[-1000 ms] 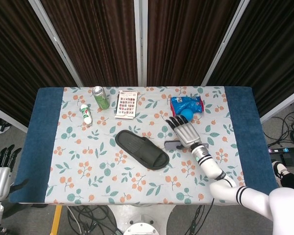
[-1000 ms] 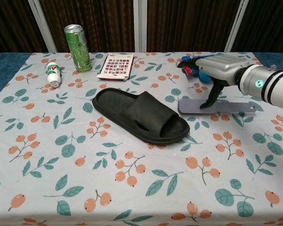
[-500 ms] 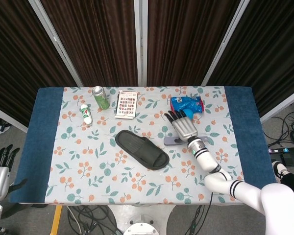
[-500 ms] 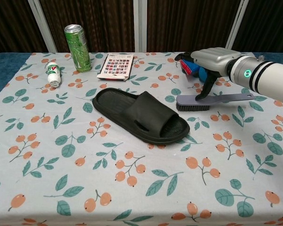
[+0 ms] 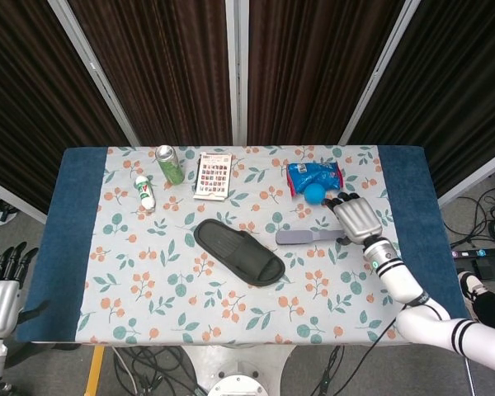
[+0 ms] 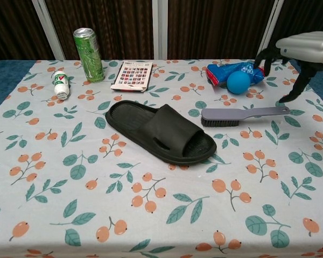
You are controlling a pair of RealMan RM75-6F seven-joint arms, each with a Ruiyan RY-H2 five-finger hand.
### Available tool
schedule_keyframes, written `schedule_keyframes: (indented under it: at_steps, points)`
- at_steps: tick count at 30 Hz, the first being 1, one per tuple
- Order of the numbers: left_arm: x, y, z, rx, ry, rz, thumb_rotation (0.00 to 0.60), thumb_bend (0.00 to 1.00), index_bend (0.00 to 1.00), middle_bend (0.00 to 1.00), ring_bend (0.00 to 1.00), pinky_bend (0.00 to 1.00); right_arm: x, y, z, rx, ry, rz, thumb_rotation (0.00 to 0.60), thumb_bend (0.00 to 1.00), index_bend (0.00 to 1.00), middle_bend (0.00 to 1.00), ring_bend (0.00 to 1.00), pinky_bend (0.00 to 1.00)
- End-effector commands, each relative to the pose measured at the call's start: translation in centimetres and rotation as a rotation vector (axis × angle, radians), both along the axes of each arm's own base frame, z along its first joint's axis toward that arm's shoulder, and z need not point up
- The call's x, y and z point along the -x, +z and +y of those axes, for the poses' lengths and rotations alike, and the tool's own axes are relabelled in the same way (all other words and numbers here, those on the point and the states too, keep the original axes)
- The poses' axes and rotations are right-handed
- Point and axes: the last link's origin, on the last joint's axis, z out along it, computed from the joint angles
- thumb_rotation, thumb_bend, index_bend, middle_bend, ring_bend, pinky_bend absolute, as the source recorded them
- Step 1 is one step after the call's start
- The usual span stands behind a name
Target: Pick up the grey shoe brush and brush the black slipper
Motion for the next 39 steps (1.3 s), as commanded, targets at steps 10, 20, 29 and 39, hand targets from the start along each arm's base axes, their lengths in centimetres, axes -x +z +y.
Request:
schedule_keyframes:
  at_steps: [10,20,29,39]
  points:
    - [0.2,0.1,-0.4,-0.002,0.019,-0.008,0.600,0.16,0.16,0.15,0.06,0.13,1.3,-4.3,-1.6,-0.084,-0.070,0.077,0.600,0.00,0.33,0.41,0.24,0.30]
    - [0.6,0.0,-0.6,-0.001,0.035,-0.012,0.600,0.16,0.16,0.14,0.06,0.13,1.9,-5.6,-2.1,-0.109,-0.113,0.063,0.600,0.00,0.49,0.53,0.39,0.45]
    - [0.9,-0.1,-0.8,-0.002,0.045,-0.013,0.600,0.16,0.16,0.14,0.06,0.13,2.4,-6.0,-2.4,-0.142,-0.160,0.034,0.600,0.00,0.53,0.56,0.44,0.53]
    - [1.0,-0.1,-0.8,-0.004,0.053,-0.028,0.600,0.16,0.16,0.14,0.06,0.13,2.5,-6.7,-2.2,-0.190,-0.214,-0.025,0.600,0.00,0.58,0.62,0.54,0.66]
